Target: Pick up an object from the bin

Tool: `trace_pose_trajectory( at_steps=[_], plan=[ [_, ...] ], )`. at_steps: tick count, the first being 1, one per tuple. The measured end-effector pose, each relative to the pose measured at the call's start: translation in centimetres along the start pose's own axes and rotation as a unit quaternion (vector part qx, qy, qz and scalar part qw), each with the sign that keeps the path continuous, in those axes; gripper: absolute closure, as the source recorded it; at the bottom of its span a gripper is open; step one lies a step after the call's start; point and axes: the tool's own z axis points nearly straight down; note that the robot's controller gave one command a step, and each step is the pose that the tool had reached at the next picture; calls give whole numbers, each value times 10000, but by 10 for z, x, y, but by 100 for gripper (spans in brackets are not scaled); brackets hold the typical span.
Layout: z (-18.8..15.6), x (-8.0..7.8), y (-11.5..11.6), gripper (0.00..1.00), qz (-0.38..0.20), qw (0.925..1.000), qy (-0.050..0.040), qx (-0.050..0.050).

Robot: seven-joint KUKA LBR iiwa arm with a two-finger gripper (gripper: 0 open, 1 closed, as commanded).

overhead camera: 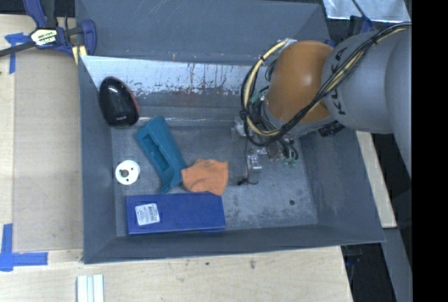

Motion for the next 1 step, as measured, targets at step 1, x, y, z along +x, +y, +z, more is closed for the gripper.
trace_pose_trajectory(
  at_steps=[1],
  plan=[
    [0,16,25,0,-65,10000,3,5]
  ],
)
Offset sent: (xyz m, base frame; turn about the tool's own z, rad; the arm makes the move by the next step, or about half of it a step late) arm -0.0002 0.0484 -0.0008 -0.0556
